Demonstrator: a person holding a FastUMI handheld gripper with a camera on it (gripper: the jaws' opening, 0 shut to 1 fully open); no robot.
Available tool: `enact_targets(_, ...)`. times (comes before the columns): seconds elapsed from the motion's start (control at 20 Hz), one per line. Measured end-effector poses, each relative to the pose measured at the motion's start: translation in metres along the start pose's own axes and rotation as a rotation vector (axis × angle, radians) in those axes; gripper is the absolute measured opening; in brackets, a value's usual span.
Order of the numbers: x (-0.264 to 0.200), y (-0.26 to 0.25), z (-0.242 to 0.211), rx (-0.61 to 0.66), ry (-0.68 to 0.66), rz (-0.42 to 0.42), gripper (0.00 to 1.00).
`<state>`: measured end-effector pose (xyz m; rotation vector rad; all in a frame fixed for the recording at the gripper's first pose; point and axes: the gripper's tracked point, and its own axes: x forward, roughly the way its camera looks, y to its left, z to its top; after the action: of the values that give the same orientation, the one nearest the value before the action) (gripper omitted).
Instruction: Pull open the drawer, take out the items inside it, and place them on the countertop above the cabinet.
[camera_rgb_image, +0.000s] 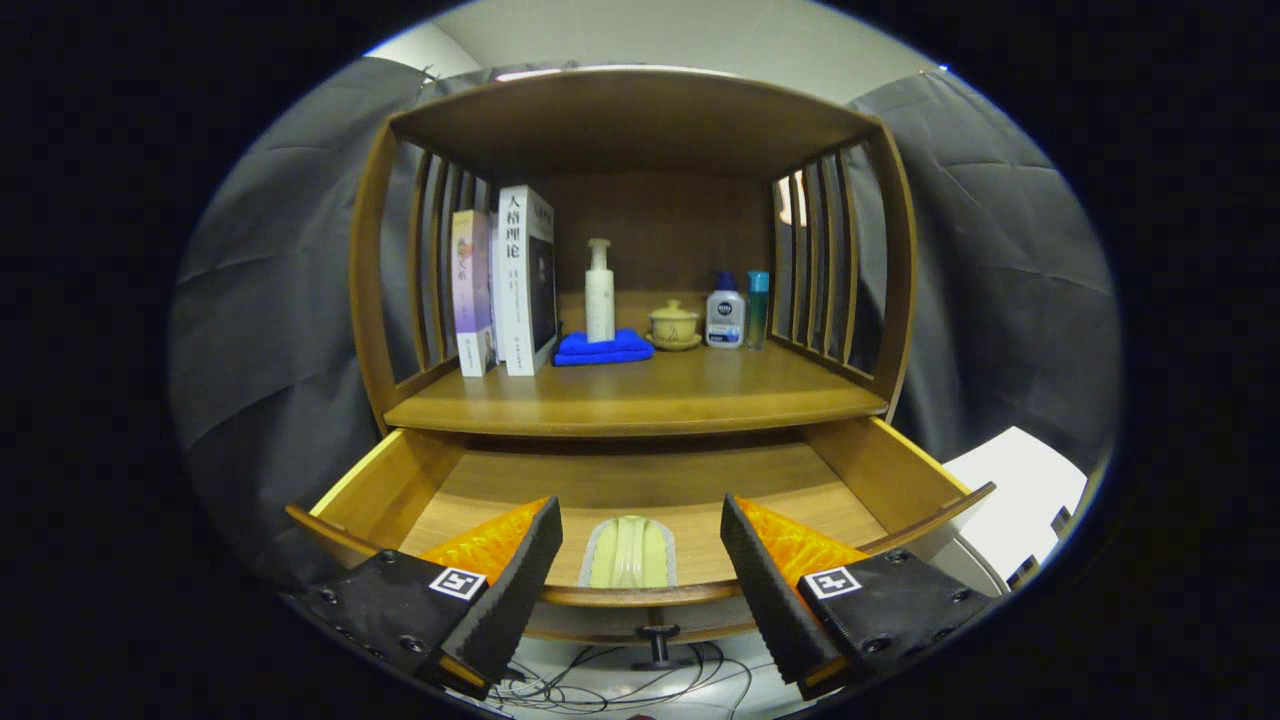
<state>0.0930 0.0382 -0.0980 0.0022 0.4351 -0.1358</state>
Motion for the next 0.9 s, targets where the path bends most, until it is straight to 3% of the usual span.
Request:
enact_targets(0.25, 0.035, -0.004, -0.008, -0.015, 0.160, -0.058, 1.00)
enact_targets(0.65, 0.078, 0.009, -0.049, 0.030, 0.385, -0.020, 0.99)
enact_targets(0.8, 0.084, 0.007, -0.060, -0.015, 0.430, -0.024, 0.96)
enact_targets(0.9, 0.089, 0.012, -0.064, -0.006, 0.445, -0.007, 0.82)
